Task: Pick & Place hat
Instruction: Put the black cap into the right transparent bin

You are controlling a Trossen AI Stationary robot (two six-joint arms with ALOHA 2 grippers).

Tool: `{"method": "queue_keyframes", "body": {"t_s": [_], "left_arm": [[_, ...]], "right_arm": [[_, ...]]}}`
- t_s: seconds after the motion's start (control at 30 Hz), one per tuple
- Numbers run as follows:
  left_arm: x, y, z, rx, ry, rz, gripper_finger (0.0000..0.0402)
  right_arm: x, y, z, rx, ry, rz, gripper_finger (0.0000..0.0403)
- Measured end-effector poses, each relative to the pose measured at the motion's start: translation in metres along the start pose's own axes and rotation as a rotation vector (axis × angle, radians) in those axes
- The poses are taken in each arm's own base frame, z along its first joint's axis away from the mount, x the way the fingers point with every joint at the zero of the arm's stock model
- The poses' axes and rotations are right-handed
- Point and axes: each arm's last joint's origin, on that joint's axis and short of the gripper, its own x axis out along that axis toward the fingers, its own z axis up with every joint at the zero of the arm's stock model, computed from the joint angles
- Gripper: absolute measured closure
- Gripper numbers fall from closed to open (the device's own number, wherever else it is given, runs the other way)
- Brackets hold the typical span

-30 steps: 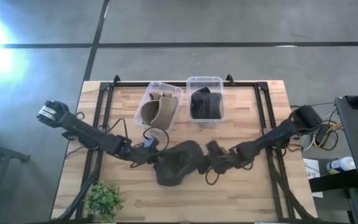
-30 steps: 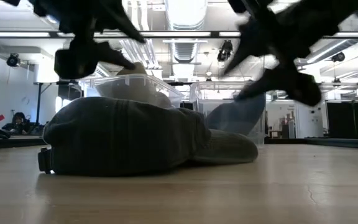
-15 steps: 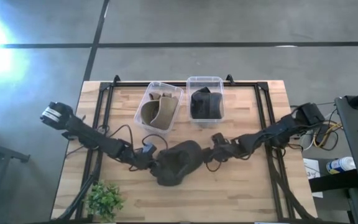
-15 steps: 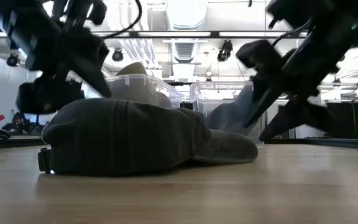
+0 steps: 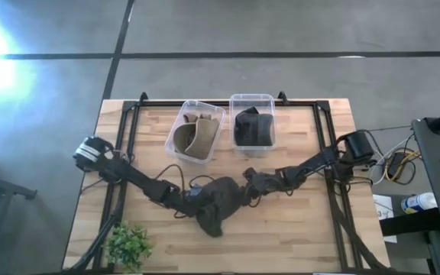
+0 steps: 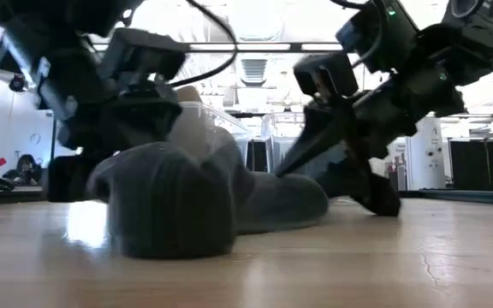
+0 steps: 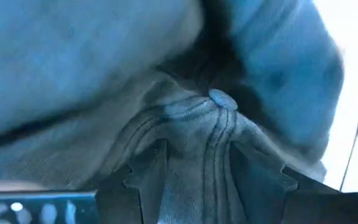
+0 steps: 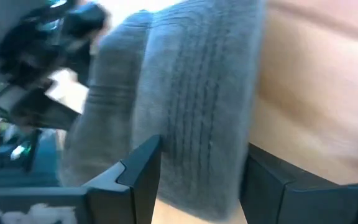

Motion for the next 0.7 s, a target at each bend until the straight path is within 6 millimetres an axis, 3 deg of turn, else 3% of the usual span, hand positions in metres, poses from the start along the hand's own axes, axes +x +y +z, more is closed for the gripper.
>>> {"method": "queue_keyframes", "body": {"t_s": [0.17,0.33,0.5,0.63,0.7], "left_arm": [[0.014,-0.016,0.003,0.049,-0.005,-0.019,0.0223],[0.012,-0.026,0.007,0.093,-0.03,-0.023,0.0223],[-0.006,-0.033,0.014,0.098,-0.069,0.011,0.0223],[-0.033,-0.045,0.022,0.135,-0.145,-0.033,0.0223],[-0.046,-0.051,0.026,0.168,-0.168,-0.068,0.0223]], "right_arm": [[0.009,0.019,0.004,-0.076,0.056,0.105,0.0227],[-0.003,0.043,0.006,-0.117,0.169,0.236,0.0243],[-0.027,0.06,0.006,-0.13,0.19,0.24,0.0303],[-0.052,0.064,0.007,-0.163,0.181,0.143,0.0371],[-0.069,0.069,0.01,-0.184,0.166,0.119,0.0385]]}}
